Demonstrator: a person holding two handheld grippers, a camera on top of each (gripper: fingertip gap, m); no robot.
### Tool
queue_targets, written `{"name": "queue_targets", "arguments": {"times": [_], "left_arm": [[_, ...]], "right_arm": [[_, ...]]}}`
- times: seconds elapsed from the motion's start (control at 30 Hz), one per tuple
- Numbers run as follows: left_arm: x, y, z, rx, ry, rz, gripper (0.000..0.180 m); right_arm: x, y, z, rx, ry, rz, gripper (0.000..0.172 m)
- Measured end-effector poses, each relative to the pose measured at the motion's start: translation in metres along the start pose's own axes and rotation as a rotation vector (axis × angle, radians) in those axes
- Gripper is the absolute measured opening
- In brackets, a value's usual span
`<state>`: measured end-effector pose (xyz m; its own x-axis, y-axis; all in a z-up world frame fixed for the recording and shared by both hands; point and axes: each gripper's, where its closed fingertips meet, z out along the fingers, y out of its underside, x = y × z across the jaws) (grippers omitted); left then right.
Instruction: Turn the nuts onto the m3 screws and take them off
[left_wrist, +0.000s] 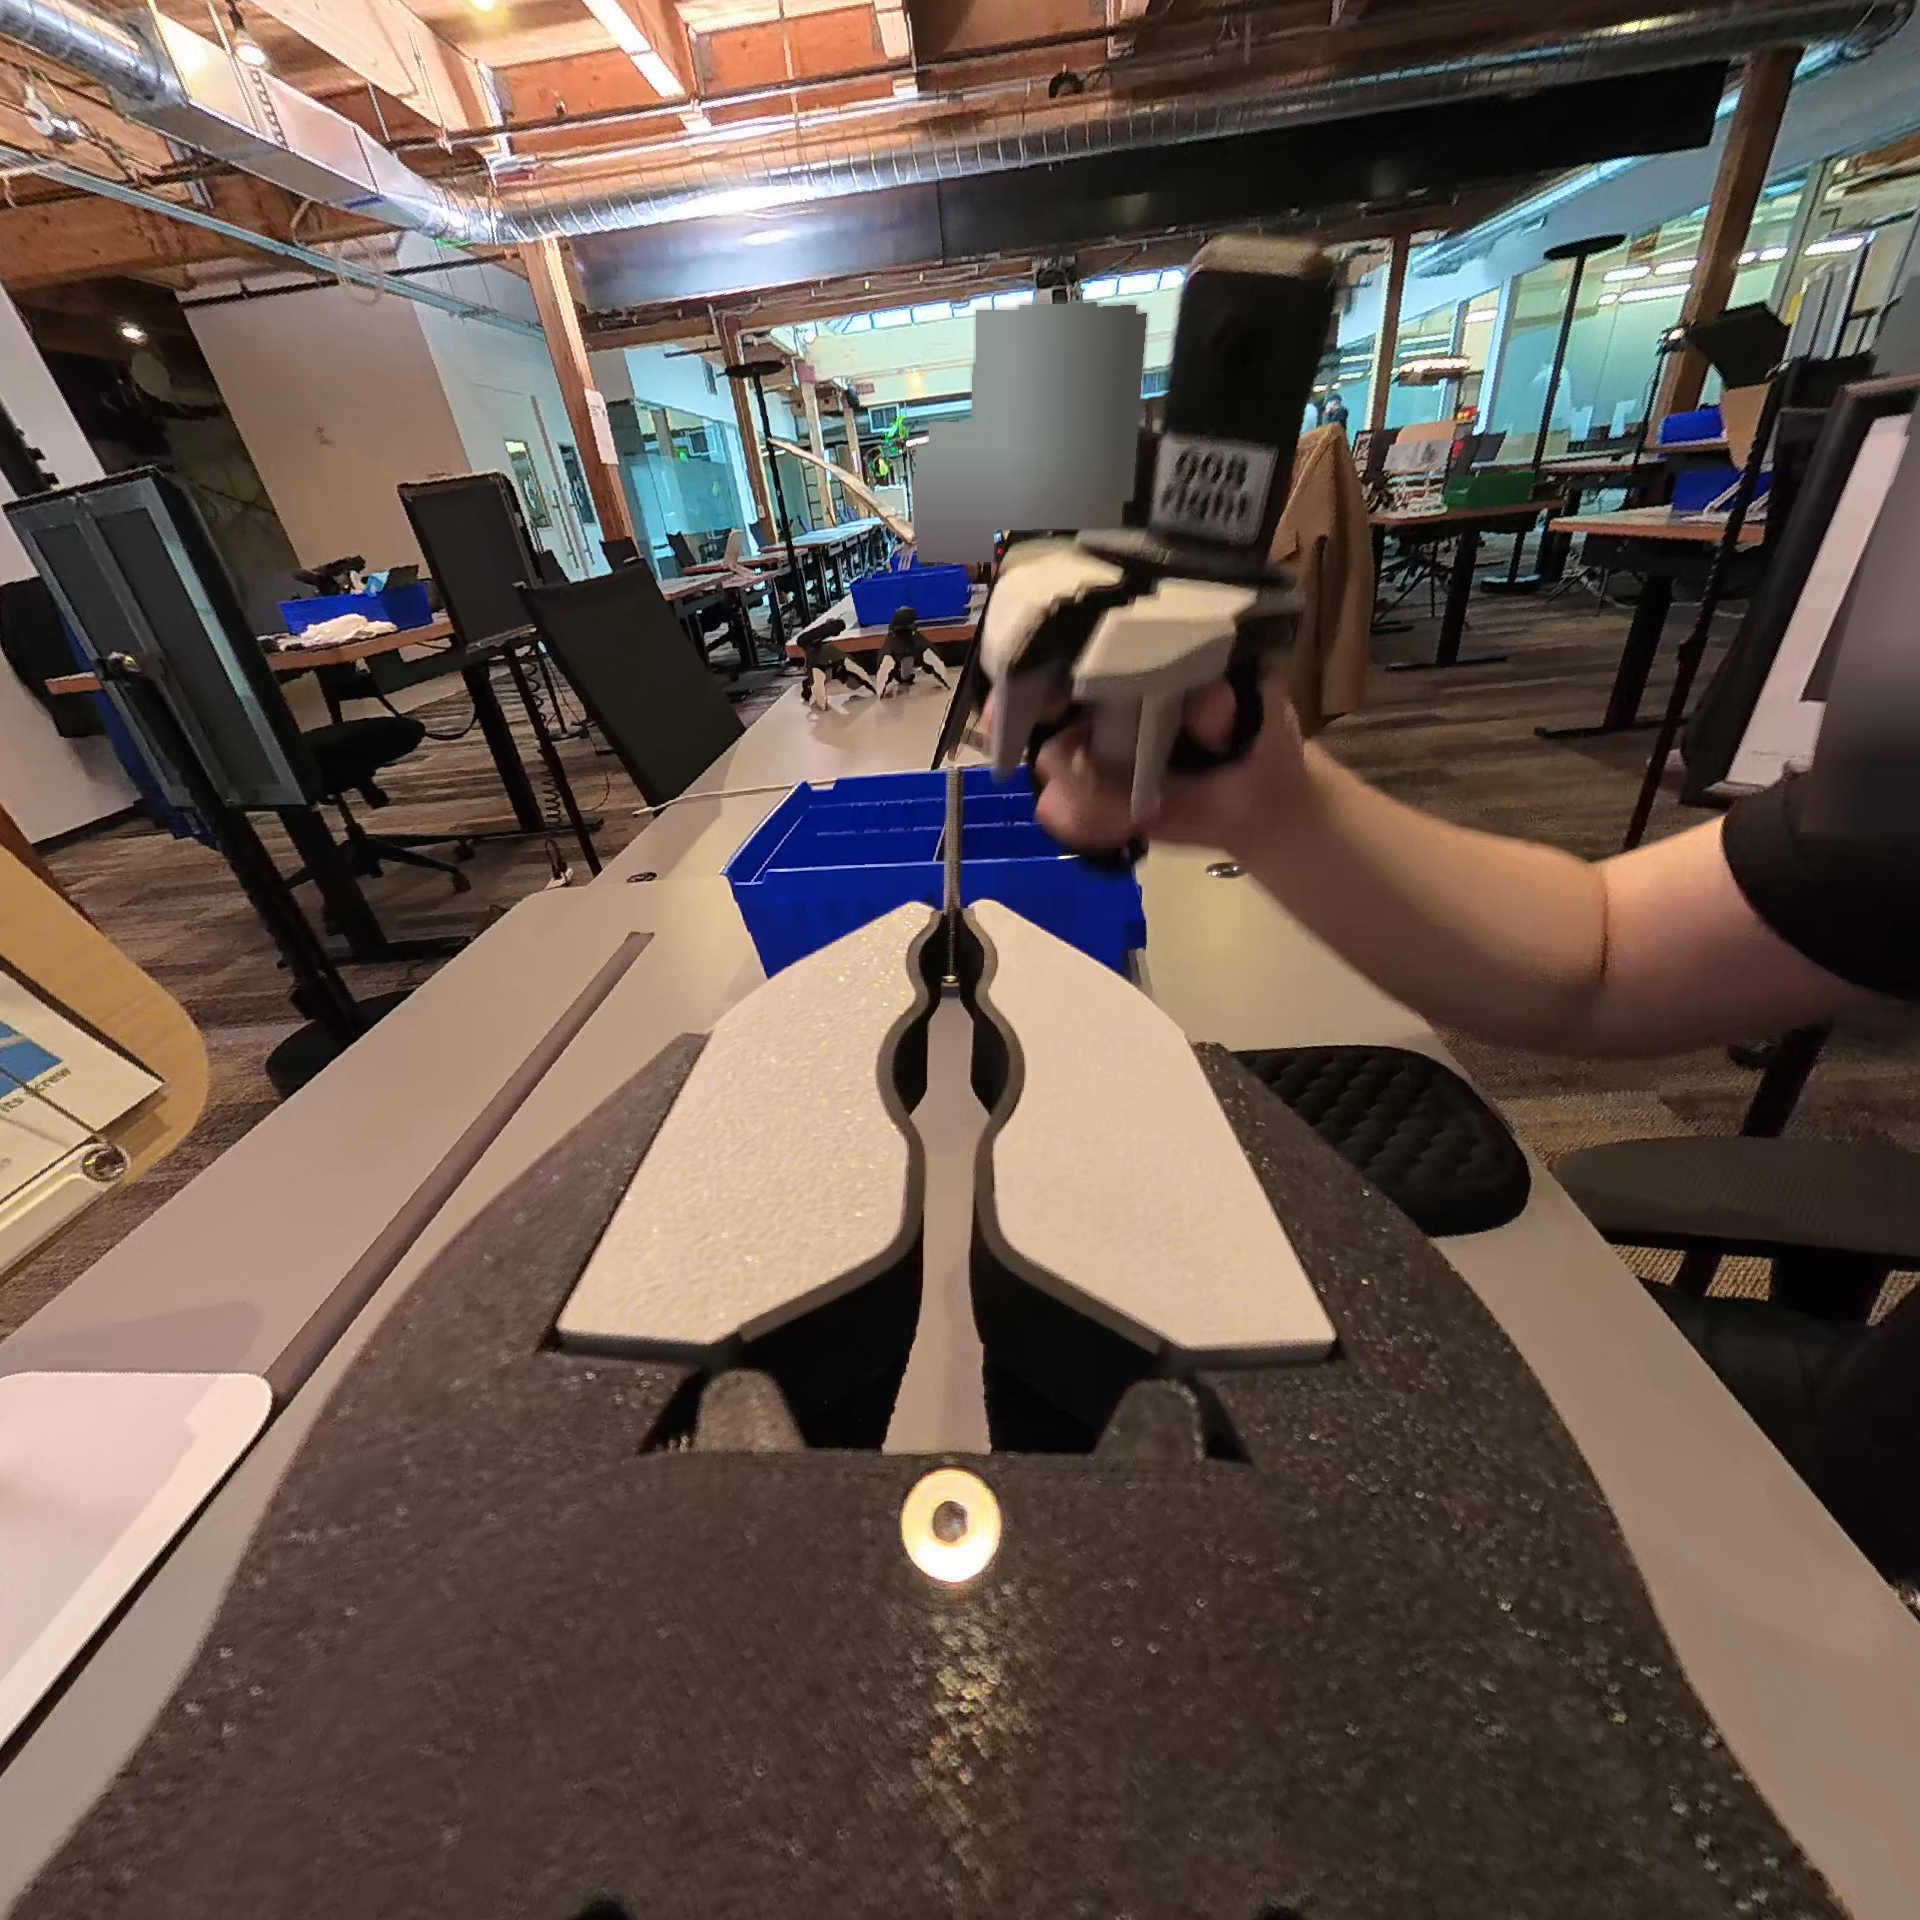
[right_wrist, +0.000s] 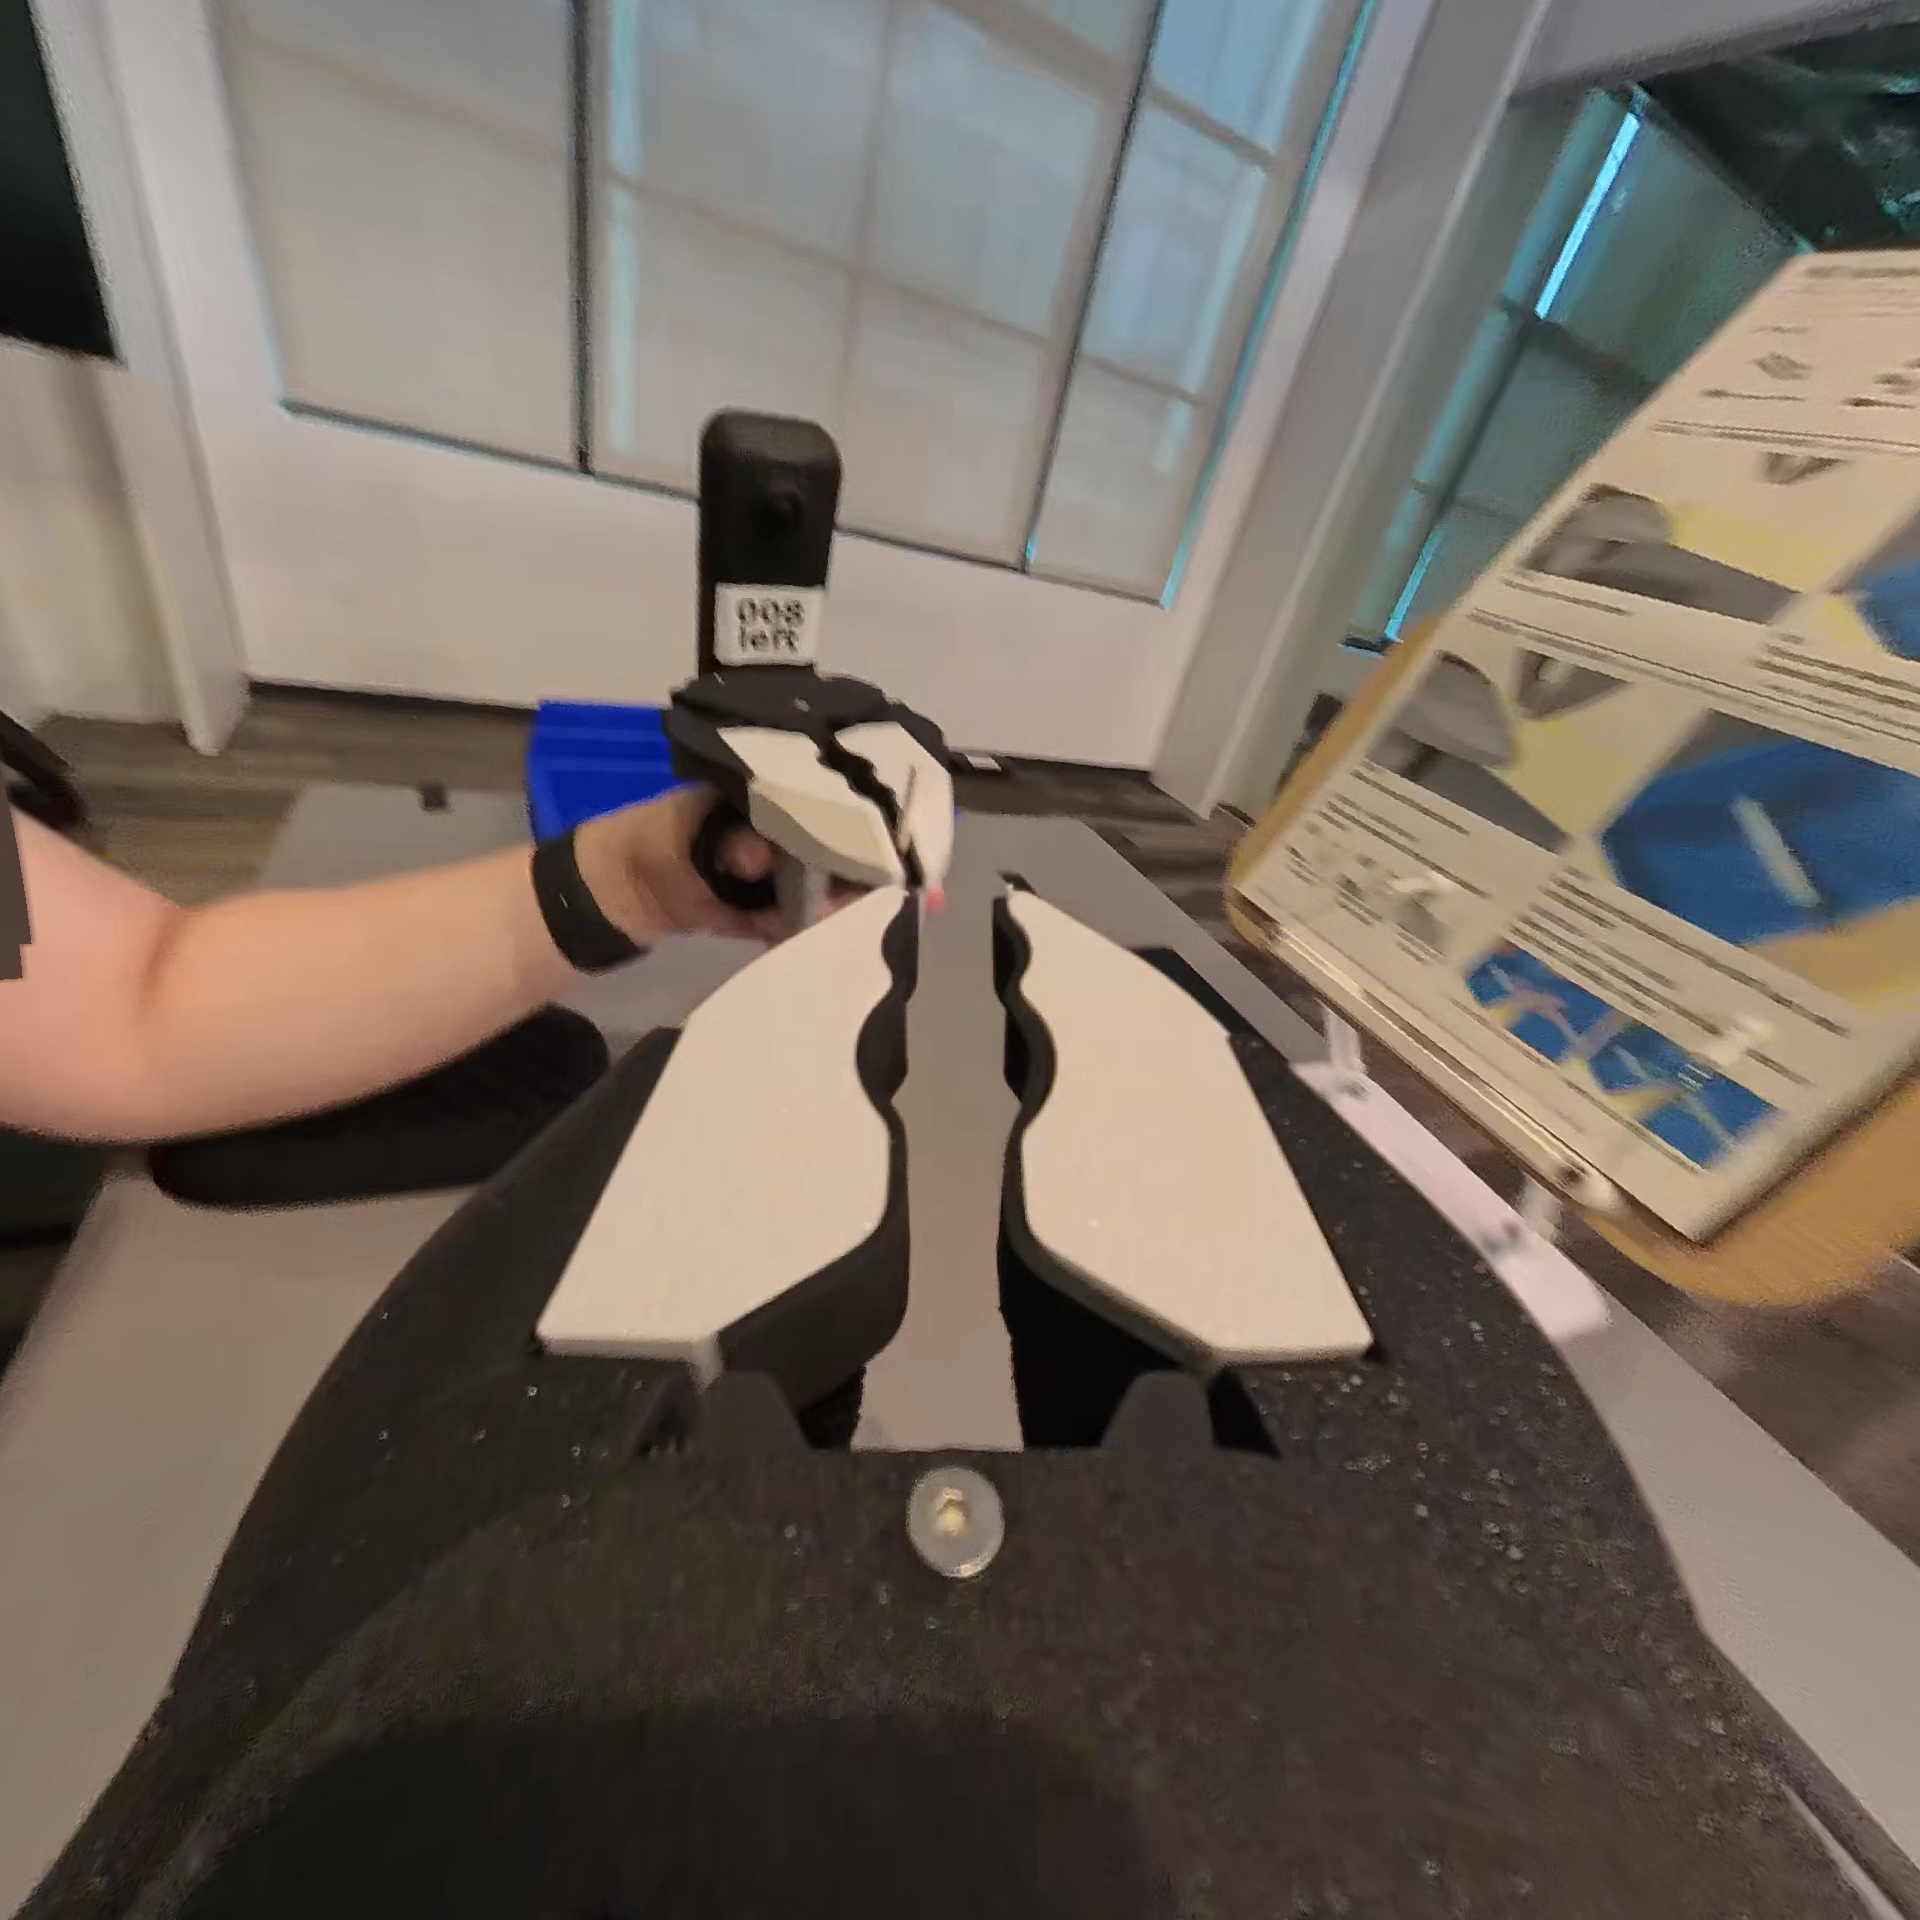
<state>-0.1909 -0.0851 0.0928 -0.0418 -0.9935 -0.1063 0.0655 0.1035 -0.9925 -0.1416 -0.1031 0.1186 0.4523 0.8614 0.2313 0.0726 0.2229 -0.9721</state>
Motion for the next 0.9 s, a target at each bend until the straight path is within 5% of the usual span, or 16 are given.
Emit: {"name": "queue_targets", "arguments": {"times": [0.33, 0.9], "left_arm": [[-0.001, -0.006, -0.005, 0.024, 0.001, -0.004, 0.002], [0.006, -0.005, 0.001, 0.015, 0.023, 0.006, 0.002]], "right_arm": [[-0.010, -0.004, 0.060, 0.121, -0.102, 0.076, 0.014], [-0.019, 0.007, 0.071, 0.111, -0.155, 0.103, 0.002]]}}
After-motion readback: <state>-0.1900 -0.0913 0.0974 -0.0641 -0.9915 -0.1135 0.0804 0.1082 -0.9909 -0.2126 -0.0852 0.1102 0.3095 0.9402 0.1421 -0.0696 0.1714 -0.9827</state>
